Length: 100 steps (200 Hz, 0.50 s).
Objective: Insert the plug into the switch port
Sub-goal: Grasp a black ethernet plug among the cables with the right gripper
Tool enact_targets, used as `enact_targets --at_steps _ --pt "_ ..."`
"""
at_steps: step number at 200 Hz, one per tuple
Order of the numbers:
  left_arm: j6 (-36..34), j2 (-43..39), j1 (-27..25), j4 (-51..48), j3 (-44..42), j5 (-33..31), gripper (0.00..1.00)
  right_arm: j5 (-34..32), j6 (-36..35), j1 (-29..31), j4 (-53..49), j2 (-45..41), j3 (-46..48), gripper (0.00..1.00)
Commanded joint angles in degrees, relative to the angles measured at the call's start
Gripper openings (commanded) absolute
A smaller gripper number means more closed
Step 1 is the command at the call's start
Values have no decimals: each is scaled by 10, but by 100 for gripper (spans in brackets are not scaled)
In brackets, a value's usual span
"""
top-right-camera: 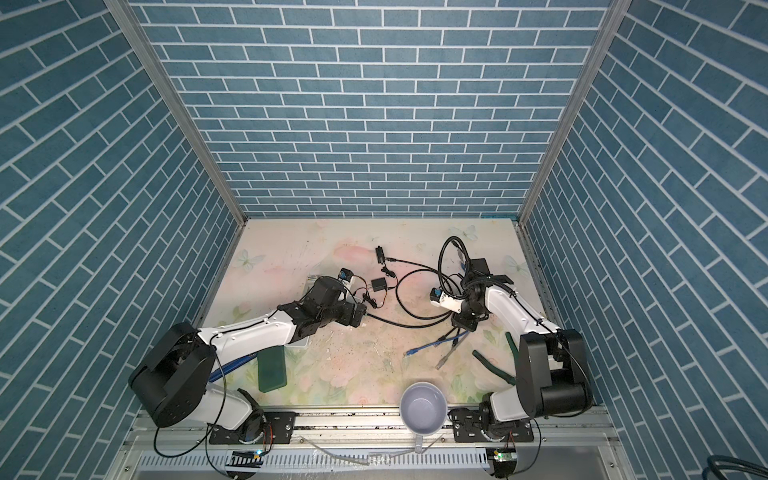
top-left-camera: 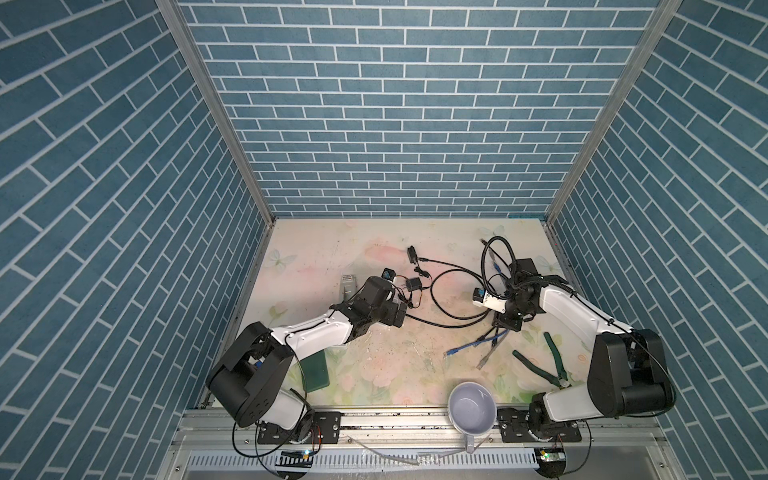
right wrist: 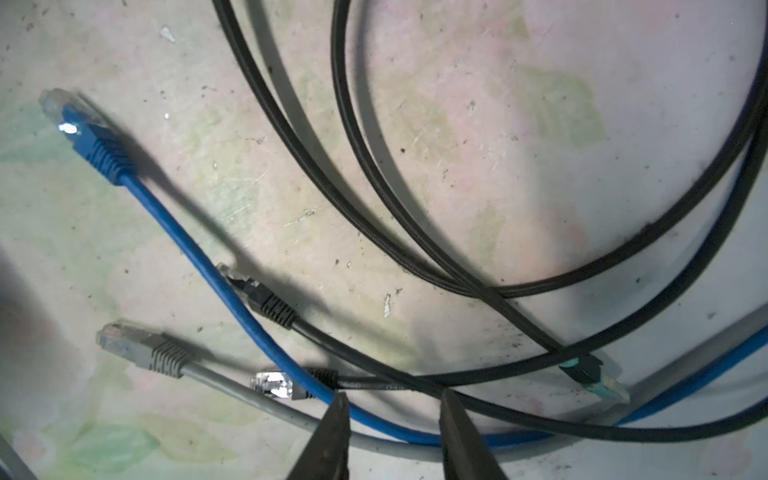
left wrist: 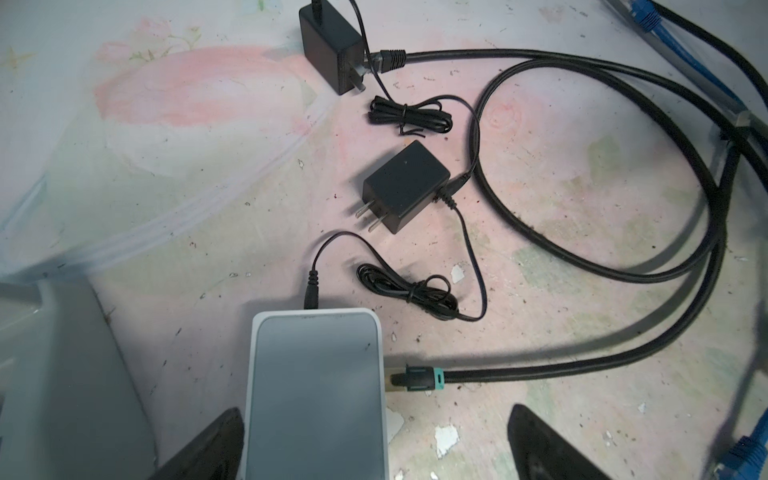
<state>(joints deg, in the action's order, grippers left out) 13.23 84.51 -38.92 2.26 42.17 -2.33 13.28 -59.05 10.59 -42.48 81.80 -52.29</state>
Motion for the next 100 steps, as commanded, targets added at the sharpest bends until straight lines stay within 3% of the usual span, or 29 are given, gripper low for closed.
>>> enact_targets --at_steps 1,30,100 --pt "-4 -18 -2 19 -15 -10 100 17 -83 4 21 -34 34 37" --pt "-6 -18 -2 20 -15 -10 100 10 -109 12 81 -39 69 38" --pt "-4 -32 -2 24 -35 -23 100 20 -127 16 74 -5 69 37"
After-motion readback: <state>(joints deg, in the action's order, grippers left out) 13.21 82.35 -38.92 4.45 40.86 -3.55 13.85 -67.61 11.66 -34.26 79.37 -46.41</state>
